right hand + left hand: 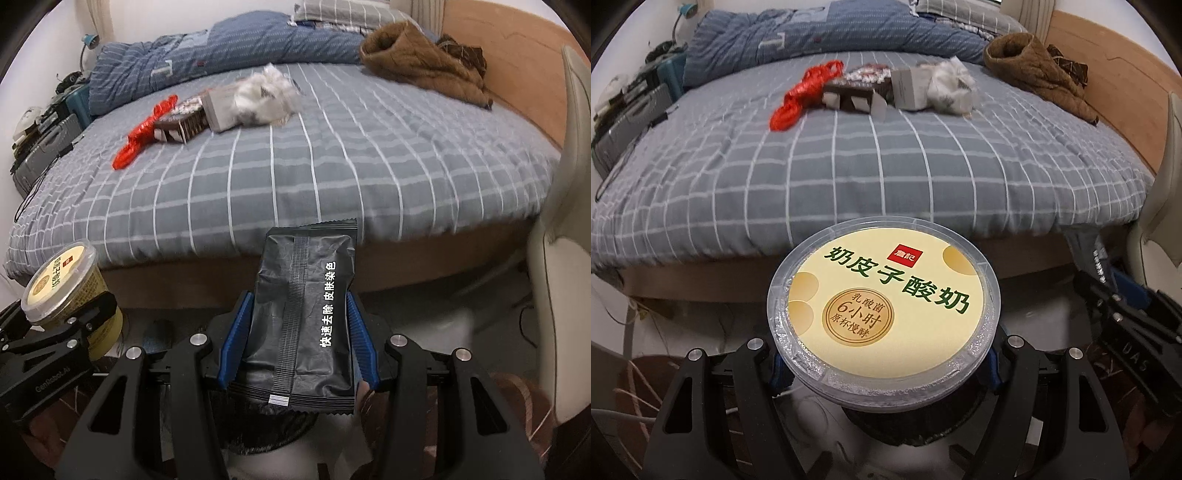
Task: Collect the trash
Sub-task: 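Carry the yogurt cup and black sachet down over the trash bin with both grippers, then open the left gripper to drop the yogurt cup while the right drops the black sachet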
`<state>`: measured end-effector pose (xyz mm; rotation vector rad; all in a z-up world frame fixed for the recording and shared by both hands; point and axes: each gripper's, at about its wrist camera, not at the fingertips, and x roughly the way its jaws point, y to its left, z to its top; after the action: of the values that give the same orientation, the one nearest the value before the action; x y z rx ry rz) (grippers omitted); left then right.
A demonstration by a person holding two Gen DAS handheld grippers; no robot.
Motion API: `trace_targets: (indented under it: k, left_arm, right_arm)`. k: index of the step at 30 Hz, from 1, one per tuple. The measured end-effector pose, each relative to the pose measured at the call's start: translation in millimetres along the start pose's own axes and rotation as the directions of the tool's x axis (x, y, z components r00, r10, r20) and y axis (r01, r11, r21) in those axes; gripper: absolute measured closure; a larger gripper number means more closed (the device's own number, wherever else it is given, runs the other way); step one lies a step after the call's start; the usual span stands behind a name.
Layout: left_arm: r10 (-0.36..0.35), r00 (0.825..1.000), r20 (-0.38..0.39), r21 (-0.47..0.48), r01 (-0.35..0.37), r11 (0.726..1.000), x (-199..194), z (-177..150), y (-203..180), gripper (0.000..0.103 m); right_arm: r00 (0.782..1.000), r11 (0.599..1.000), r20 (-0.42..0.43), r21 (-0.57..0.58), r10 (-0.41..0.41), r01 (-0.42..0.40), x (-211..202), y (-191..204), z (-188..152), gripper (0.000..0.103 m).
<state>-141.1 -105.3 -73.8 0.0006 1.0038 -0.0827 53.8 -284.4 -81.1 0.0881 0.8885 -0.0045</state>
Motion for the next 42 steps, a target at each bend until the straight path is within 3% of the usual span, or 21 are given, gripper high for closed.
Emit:
trace_targets:
  k: [8,23,32,38,42]
  left_arm:
    - [-0.008,0.994,-0.112,0.021,0.010,1.000,55.1,-26.8,-2.9,0.030]
    - [-0.027,0.962,-0.273,0.031,0.036,0.999,138.3,-33.1,-15.7,0.030]
    - [-0.040,0.945,-0.325,0.030,0.053,0.998,162.8,-36.9,-22.1,0.030]
    - [-0.011,0.946,-0.324,0.047,0.027,0.999,170.4,-37.0,-15.0,0.028]
    - [0.001,0.951,-0.309,0.058,0.018,0.998,167.1,-36.6,-8.3,0.017]
  right_arm:
    - [0.990,0.999,-0.141,-0.025,-0.026,0.023,55.5,-2.8,-26.1,0.055]
    - [0.959,0.997,-0.281,-0.066,-0.044,0.027,120.1,0.5,-34.9,0.055]
    - [0.947,0.997,-0.320,-0.070,-0.033,0.011,142.3,3.7,-35.0,0.055]
    - [0.946,0.997,-0.322,-0.074,-0.032,0.009,144.7,3.6,-33.5,0.055]
    - [0.948,0.996,-0.317,-0.086,-0.027,-0.001,144.0,10.2,-33.4,0.055]
